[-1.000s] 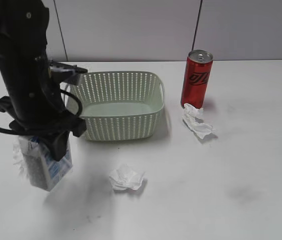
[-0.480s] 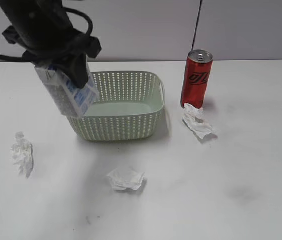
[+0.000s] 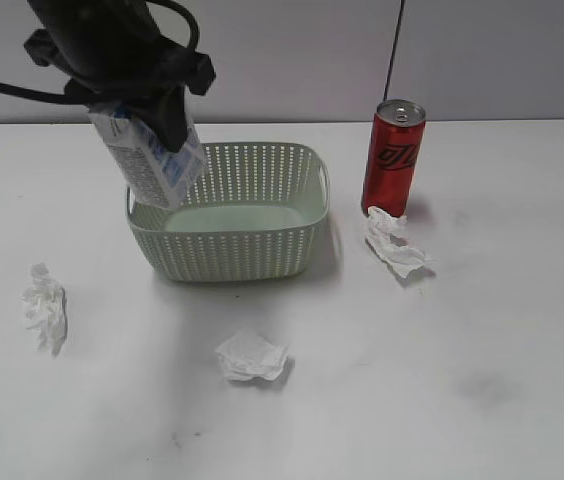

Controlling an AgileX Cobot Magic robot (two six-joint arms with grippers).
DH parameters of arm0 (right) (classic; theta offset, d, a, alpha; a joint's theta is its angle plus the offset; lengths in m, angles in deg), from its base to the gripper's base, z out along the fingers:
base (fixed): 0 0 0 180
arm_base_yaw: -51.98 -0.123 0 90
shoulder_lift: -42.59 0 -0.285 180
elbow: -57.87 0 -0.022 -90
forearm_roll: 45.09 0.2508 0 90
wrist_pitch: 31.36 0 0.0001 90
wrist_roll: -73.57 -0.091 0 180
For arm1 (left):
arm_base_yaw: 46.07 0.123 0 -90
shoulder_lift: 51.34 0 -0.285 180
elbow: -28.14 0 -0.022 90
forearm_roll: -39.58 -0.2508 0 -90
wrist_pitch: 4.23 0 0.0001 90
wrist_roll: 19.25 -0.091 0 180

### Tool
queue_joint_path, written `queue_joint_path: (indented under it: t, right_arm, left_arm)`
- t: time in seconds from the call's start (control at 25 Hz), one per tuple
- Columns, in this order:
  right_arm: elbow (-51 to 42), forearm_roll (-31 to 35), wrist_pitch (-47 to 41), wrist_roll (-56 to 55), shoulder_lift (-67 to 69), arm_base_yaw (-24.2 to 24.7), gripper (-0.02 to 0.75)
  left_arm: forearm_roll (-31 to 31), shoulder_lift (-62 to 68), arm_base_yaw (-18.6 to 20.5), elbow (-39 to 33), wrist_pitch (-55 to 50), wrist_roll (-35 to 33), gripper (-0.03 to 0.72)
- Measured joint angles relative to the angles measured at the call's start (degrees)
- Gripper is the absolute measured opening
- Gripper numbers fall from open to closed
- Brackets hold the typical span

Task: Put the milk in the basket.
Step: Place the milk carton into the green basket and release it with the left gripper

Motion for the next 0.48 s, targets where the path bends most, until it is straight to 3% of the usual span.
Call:
queue_joint_path:
  t: [0.24,0.48]
  right_arm:
    - [0.0,0.0,0.0,0.1,0.0,0.0,0.588]
    - [0.0,0.0,0.0,0.1,0.0,0.0,0.588]
  left_arm:
    - [-0.1,5.9,1.6,1.7,3.3,0.0,0.321]
    - [-0.2,12.0,2.2,8.1,4.2,0.0,0.321]
